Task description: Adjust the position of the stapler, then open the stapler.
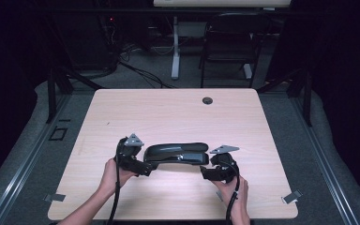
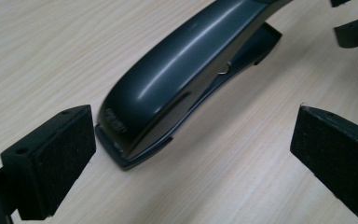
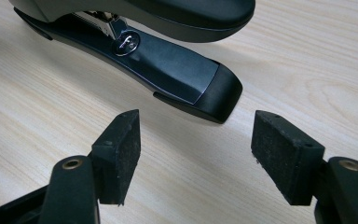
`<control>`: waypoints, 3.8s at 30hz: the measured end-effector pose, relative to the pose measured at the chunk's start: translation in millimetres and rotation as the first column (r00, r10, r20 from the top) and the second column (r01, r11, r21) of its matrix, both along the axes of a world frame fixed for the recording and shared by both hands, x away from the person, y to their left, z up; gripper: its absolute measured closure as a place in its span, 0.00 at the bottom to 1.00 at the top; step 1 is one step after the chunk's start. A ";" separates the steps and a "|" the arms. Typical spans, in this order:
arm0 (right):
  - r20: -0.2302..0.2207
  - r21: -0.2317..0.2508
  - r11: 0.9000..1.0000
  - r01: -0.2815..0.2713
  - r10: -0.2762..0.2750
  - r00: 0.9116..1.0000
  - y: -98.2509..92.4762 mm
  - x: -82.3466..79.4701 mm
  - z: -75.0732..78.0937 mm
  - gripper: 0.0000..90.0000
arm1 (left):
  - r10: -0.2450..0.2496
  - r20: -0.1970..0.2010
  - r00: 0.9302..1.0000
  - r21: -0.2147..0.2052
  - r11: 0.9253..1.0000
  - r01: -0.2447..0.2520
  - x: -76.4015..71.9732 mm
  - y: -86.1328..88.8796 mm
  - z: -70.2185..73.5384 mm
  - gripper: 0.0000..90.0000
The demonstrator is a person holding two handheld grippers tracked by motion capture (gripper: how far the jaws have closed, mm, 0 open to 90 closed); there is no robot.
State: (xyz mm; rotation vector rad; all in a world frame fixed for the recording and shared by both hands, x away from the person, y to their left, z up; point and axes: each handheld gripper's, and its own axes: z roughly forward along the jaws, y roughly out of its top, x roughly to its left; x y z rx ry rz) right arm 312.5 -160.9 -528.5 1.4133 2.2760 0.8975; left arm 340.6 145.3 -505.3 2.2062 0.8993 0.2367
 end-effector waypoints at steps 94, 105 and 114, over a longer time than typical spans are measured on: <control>0.117 -0.020 0.991 0.131 -0.128 0.985 37.5 22.1 -38.4 1.00 | 0.258 0.123 0.958 -0.268 0.938 -0.218 5.2 -130.2 -71.6 1.00; 0.124 -0.014 0.992 0.128 -0.125 0.984 36.5 21.1 -39.2 1.00 | 0.264 0.120 0.957 -0.288 0.932 -0.221 5.2 -129.7 -72.9 1.00; 0.123 -0.015 0.992 0.127 -0.125 0.985 36.5 20.2 -39.2 1.00 | 0.264 0.121 0.957 -0.294 0.930 -0.219 5.6 -131.1 -73.4 1.00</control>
